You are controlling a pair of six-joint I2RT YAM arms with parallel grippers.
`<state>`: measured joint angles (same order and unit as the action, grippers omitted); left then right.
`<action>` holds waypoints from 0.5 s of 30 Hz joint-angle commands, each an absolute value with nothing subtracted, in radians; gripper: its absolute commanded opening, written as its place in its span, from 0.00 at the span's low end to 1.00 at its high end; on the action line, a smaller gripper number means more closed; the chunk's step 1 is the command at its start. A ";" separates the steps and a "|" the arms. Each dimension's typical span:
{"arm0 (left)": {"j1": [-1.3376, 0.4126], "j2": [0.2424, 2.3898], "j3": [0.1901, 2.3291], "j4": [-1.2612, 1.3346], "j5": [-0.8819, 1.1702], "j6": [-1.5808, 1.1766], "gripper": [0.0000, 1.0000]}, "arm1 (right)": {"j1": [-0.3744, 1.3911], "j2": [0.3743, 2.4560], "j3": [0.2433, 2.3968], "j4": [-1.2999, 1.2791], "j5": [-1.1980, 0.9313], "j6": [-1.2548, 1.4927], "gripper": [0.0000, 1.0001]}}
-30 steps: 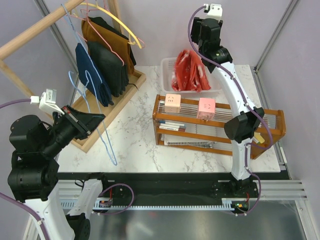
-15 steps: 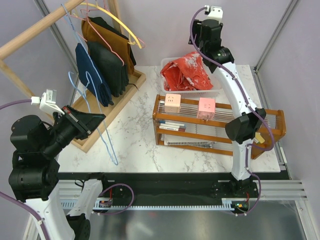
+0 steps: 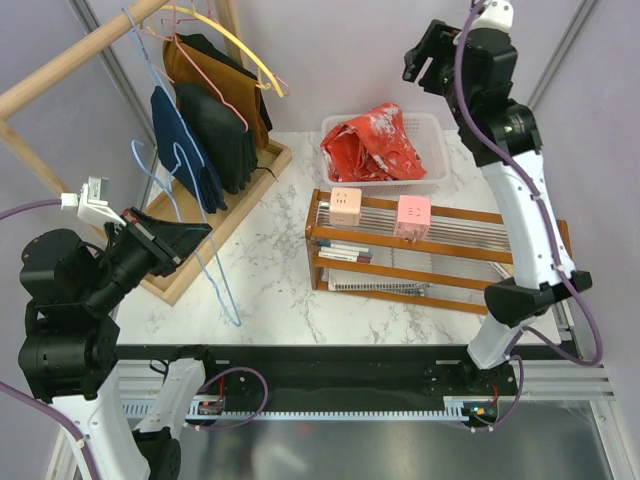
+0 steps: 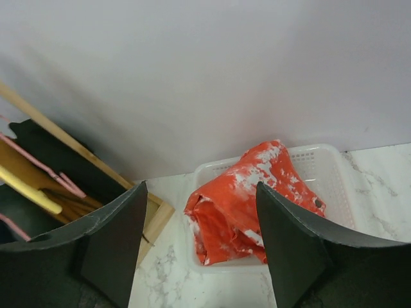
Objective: Remove the trousers from the hanger
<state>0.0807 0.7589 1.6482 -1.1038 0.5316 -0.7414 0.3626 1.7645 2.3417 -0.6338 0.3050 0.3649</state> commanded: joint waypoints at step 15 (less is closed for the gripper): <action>0.078 0.953 1.882 -1.121 0.284 -0.703 0.02 | 0.564 1.382 2.177 -0.920 0.045 0.523 0.73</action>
